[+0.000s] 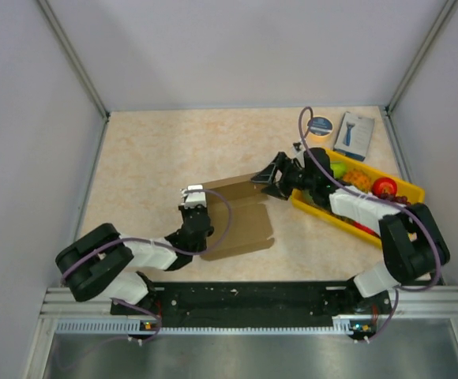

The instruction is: Fold the paper box

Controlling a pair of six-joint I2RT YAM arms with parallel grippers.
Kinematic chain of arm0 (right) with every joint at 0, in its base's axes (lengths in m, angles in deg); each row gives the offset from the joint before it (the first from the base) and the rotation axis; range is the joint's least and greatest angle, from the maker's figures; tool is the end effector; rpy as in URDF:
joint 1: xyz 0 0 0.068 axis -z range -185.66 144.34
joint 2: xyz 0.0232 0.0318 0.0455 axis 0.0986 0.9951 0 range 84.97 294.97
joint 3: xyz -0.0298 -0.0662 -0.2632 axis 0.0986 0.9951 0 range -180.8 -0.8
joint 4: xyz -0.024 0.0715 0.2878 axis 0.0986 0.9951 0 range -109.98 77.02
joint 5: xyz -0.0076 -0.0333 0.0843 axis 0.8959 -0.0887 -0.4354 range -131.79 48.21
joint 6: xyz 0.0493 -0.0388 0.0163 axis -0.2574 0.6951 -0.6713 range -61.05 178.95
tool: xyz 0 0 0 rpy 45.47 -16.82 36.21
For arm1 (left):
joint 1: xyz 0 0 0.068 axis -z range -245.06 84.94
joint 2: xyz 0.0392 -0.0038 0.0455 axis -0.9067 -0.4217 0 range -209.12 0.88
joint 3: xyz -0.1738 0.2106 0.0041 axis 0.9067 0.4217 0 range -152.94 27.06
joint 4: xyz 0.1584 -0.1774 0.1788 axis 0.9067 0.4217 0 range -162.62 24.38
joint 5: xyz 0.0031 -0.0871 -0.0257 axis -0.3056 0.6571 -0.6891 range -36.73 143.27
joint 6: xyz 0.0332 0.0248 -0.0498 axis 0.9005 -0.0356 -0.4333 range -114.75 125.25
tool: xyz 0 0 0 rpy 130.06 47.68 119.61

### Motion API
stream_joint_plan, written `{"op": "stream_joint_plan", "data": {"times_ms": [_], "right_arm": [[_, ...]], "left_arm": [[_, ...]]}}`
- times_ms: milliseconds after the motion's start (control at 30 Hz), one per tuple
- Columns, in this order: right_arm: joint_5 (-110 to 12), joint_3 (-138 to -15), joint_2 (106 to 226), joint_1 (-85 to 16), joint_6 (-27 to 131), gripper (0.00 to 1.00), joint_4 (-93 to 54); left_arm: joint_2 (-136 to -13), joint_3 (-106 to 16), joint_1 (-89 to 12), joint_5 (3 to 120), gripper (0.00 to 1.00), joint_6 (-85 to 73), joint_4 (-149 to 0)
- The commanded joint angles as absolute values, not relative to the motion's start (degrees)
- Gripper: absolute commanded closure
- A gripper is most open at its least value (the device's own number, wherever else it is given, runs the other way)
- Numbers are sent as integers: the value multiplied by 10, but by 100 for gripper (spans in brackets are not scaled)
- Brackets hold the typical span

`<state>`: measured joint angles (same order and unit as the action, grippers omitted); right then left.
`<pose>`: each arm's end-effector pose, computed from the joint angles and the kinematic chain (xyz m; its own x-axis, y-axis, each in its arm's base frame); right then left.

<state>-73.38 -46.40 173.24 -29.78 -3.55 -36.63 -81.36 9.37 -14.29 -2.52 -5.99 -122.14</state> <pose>0.3233 0.1738 0.1784 -0.8748 0.4361 -0.2110 -0.0040 0.4291 0.9033 0.1963 -0.1742 0.1189 -0.1473 0.0070 -0.9891 -0.1005 0.9947 0.0220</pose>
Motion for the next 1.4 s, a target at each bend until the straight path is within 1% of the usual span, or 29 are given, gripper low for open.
{"op": "stream_joint_plan", "data": {"times_ms": [0,33,100,133,167,200,233,267,333,367,400,433,500,633,700,733,767,833,867,933,1000,1133,1267,1367], "right_arm": [[-703,-513,1578,-291,206,23,-183],[-673,-509,1554,-291,226,21,-130],[-639,-494,1507,-291,276,19,-87],[-623,-488,1469,-290,289,18,-62],[-621,-478,1453,-289,296,18,-58],[-622,-463,1440,-288,305,19,-58],[-626,-455,1419,-288,307,20,-59],[-631,-449,1414,-288,308,24,-64],[-643,-440,1406,-289,307,28,-67],[-647,-438,1403,-289,307,34,-83],[-651,-430,1400,-290,304,36,-97],[-648,-425,1397,-293,300,36,-110],[-642,-406,1389,-310,299,36,-174],[-608,-407,1403,-328,306,36,-213],[-595,-400,1410,-333,290,39,-242],[-573,-402,1416,-343,288,42,-242],[-559,-404,1422,-347,286,48,-239],[-523,-413,1438,-361,291,51,-238],[-508,-416,1443,-367,292,55,-234],[-451,-426,1457,-380,294,56,-218],[-443,-422,1465,-380,297,57,-229],[-442,-418,1488,-384,292,67,-260],[-425,-414,1492,-405,296,70,-282],[-420,-414,1495,-413,292,76,-282]], "left_arm": [[-745,77,-149,-7,100,-118,-1160],[-723,71,-150,-16,100,-116,-1141],[-693,65,-150,-31,100,-123,-1080],[-657,61,-157,-17,100,-122,-1064],[-635,61,-165,13,100,-126,-1051],[-611,61,-175,39,100,-152,-1007],[-566,64,-187,60,100,-157,-1000],[-547,68,-189,91,100,-154,-1002],[-497,65,-194,111,100,-162,-979],[-482,66,-194,125,100,-167,-972],[-470,68,-194,132,100,-168,-974],[-454,77,-194,135,100,-170,-978],[-446,86,-194,134,100,-173,-991],[-450,97,-194,128,100,-167,-1029],[-453,100,-194,128,100,-165,-1045],[-456,105,-194,130,100,-165,-1063],[-460,107,-194,130,100,-164,-1069],[-466,112,-194,126,100,-167,-1078],[-467,112,-194,126,100,-169,-1083],[-469,119,-194,124,100,-172,-1090],[-469,121,-194,122,100,-173,-1095],[-480,126,-194,122,100,-174,-1105],[-491,124,-194,114,100,-171,-1108],[-501,123,-194,108,100,-170,-1111]]}}
